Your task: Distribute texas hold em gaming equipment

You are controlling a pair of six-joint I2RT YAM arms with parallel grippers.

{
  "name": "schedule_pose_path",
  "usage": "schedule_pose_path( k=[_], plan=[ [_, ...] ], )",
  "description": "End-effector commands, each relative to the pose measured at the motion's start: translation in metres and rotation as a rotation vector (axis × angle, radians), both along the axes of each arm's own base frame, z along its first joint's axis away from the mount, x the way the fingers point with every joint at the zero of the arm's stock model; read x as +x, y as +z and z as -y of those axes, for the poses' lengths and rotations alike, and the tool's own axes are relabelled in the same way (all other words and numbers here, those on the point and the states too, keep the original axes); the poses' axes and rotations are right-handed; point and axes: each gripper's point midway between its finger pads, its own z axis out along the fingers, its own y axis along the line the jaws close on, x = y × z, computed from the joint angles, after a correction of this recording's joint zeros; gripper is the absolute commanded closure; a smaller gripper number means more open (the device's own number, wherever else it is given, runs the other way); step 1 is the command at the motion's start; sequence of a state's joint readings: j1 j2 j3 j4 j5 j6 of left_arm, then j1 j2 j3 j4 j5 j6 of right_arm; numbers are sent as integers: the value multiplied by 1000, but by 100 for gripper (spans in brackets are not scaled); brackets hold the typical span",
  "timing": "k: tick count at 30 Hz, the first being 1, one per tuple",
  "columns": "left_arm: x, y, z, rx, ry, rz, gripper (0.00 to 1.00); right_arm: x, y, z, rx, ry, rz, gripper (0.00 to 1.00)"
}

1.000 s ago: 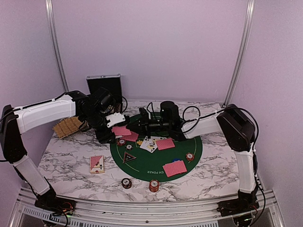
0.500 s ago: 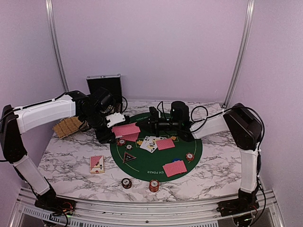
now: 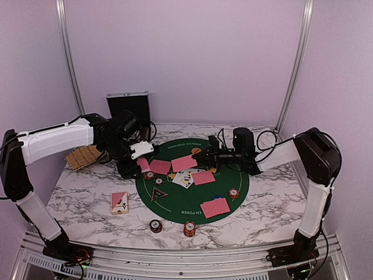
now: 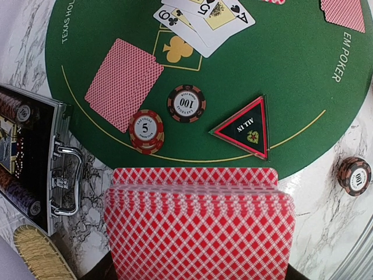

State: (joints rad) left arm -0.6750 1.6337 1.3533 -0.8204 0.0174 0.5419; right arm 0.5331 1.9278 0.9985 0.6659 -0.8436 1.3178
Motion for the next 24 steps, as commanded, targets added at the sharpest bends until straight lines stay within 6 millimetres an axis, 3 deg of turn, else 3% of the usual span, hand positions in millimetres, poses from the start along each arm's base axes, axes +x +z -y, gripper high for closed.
schedule_pose_path(
  k=[1,7,12,18,24],
  plan=[
    [-2,4,-7,-15,20,3,100,4,-26,30,-144,-21,34,100],
    [2,-3,-25,-17,64,-2,100,14,-71,48,-361,-31,52,100],
    [10,-11,-54,-8,127,3,100,16,-101,57,-469,-21,47,100],
    [16,-21,-88,4,202,9,100,16,-119,69,-596,-7,58,100],
    [17,-33,-109,21,241,23,100,18,-128,79,-690,9,73,100]
  ],
)
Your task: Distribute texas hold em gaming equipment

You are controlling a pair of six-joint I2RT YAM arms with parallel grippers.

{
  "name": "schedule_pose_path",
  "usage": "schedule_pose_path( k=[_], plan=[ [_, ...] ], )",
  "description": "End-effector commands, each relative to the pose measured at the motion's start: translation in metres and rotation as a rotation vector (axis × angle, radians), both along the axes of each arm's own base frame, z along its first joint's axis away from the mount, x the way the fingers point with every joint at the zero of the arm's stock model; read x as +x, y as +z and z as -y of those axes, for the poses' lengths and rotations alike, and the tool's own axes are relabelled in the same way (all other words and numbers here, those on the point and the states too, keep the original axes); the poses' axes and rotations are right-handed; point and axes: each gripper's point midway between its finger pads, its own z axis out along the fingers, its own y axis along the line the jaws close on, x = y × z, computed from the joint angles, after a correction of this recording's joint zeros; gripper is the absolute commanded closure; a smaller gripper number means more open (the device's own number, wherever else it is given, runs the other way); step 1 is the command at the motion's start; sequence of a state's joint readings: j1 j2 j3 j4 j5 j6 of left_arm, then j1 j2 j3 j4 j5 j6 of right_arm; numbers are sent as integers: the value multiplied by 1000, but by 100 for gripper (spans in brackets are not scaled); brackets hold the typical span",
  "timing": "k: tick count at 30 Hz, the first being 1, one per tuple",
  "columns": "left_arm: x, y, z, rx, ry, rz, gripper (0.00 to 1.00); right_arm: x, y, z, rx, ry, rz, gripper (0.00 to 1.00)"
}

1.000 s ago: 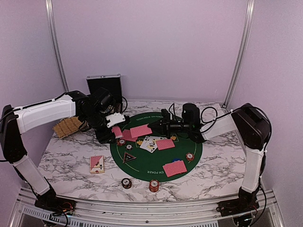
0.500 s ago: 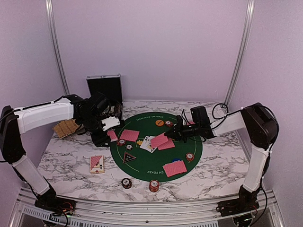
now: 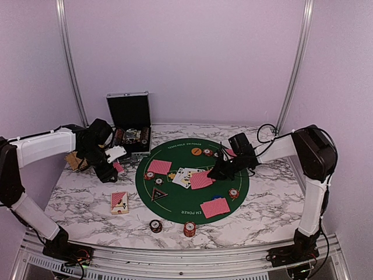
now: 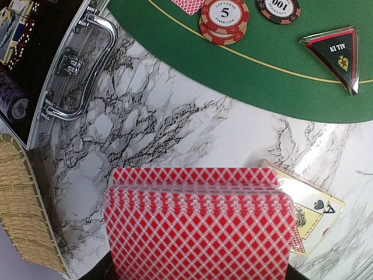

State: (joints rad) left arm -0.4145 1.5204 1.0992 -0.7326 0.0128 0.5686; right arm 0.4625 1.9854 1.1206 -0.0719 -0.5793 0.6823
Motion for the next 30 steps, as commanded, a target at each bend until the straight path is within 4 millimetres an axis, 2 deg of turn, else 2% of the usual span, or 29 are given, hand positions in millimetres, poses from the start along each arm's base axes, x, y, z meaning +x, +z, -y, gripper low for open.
schedule_pose_path(
  k=[1,8,13,22,30],
  plan=[
    [8,5,-9,-11,9,66,100,4,-11,11,-114,24,19,100],
    [18,-13,-35,-4,81,64,100,3,-12,14,-148,40,23,100],
    [20,-28,-50,31,113,78,100,1,-1,12,-131,48,34,86],
    [21,-53,-61,15,160,60,100,5,31,3,-69,55,82,57],
    [15,-76,-64,8,189,35,100,6,72,-6,21,48,130,44]
  ],
)
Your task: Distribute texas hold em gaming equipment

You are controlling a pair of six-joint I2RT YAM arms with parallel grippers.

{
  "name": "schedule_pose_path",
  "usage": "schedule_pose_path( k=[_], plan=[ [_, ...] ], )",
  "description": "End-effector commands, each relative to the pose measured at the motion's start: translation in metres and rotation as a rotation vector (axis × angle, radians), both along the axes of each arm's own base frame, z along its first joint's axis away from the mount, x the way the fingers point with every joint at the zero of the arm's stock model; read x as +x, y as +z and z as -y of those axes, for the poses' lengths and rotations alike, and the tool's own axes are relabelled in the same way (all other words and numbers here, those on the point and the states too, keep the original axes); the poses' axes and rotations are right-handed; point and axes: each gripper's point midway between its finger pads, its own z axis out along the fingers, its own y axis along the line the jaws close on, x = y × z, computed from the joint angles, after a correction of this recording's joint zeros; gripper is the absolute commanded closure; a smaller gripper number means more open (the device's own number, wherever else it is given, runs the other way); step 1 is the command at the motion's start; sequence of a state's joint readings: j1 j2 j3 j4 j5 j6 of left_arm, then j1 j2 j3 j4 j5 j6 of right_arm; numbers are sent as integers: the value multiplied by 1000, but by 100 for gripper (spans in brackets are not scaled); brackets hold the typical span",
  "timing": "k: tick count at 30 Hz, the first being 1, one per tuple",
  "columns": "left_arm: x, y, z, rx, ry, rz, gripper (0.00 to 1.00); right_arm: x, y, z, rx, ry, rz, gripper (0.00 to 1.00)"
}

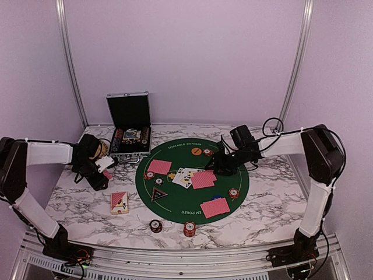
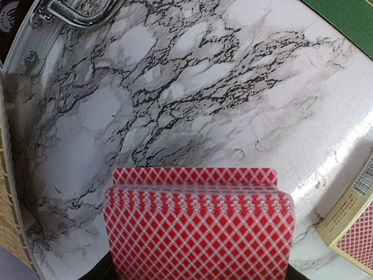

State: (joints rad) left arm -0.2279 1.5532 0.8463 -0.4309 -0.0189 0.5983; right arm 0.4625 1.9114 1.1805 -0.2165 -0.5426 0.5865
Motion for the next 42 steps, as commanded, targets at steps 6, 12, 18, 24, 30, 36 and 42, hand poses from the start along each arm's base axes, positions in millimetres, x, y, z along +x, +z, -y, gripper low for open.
schedule_pose_path(
  k=[6,12,18,24,30,36,42],
  plan=[
    [-2,-24,6,-48,27,-25,99,3,63,-12,111,0,88,36],
    [-6,-25,5,-47,27,-34,65,4,75,-12,127,-11,108,34],
    [-14,-26,5,-47,9,-54,30,3,79,-11,132,-15,111,32],
    [-17,-21,5,-44,3,-70,1,3,86,-12,145,-16,118,31],
    [-11,-9,4,-44,21,-43,1,3,91,-11,148,-17,128,29],
    [11,36,12,-96,50,57,1,9,96,1,89,-44,176,14],
    [36,94,24,-213,121,199,1,25,112,37,-70,-132,325,1]
  ],
)
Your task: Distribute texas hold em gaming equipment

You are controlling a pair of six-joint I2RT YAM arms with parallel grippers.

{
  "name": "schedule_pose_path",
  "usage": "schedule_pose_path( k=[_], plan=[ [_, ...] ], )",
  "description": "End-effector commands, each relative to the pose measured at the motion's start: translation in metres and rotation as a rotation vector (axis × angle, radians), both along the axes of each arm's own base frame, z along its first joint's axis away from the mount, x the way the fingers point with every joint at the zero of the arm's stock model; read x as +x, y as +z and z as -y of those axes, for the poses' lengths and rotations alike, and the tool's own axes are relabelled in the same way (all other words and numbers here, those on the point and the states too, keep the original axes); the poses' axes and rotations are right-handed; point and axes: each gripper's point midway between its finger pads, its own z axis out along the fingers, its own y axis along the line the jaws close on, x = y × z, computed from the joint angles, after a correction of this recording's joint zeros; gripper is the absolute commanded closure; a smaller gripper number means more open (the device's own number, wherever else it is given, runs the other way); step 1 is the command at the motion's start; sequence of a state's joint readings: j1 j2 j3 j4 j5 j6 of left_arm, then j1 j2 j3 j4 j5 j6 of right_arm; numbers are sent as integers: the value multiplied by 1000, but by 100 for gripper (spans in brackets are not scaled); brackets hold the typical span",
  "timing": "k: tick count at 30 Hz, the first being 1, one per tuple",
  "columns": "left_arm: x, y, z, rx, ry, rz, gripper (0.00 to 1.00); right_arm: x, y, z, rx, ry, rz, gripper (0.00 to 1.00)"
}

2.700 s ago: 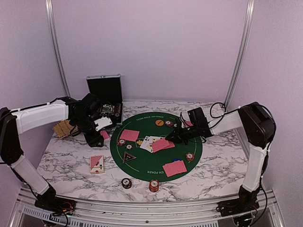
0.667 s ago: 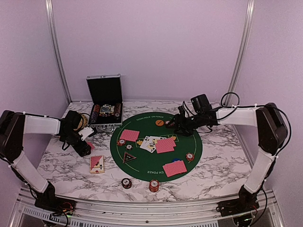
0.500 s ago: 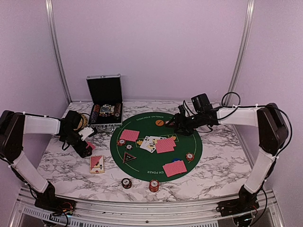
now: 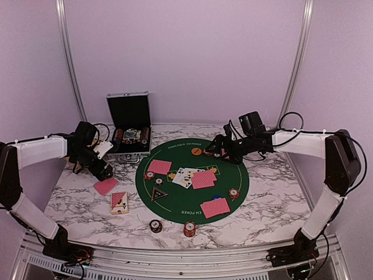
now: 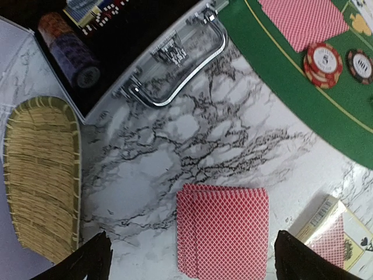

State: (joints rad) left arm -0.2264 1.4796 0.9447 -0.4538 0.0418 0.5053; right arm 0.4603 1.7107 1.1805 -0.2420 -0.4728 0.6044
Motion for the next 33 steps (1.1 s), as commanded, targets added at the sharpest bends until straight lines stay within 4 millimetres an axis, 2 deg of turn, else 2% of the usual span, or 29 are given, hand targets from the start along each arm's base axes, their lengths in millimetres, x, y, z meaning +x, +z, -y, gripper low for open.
schedule_pose_path(
  k=[1,4,8,10,14,15,16,18,19,24,28,30,33],
  plan=[
    [12,46,9,-111,71,98,1,21,36,34,-115,-100,181,1],
    [17,57,14,-170,95,139,1,28,43,57,-155,-158,235,1],
    [19,54,16,-212,112,183,1,37,43,100,-212,-283,257,1],
    [19,51,15,-228,121,222,1,40,43,133,-285,-402,282,1],
    [35,62,4,-271,203,389,1,34,48,208,-411,-698,369,1],
    [41,66,-2,-288,236,431,1,32,64,228,-434,-801,456,1],
    [45,68,-6,-305,264,462,1,24,57,238,-474,-830,481,1],
    [54,70,-13,-335,306,506,1,11,72,269,-517,-997,605,1],
    [58,70,-16,-350,318,516,1,1,72,285,-568,-1073,631,1],
    [76,66,-33,-441,387,582,1,-15,60,297,-712,-1045,724,1],
    [85,51,-44,-457,433,591,1,-26,56,310,-802,-1076,768,1],
    [88,51,-50,-454,450,592,1,-30,52,310,-815,-1068,814,1],
    [83,64,-63,-450,468,697,1,-35,48,309,-824,-1054,887,1]
  ],
)
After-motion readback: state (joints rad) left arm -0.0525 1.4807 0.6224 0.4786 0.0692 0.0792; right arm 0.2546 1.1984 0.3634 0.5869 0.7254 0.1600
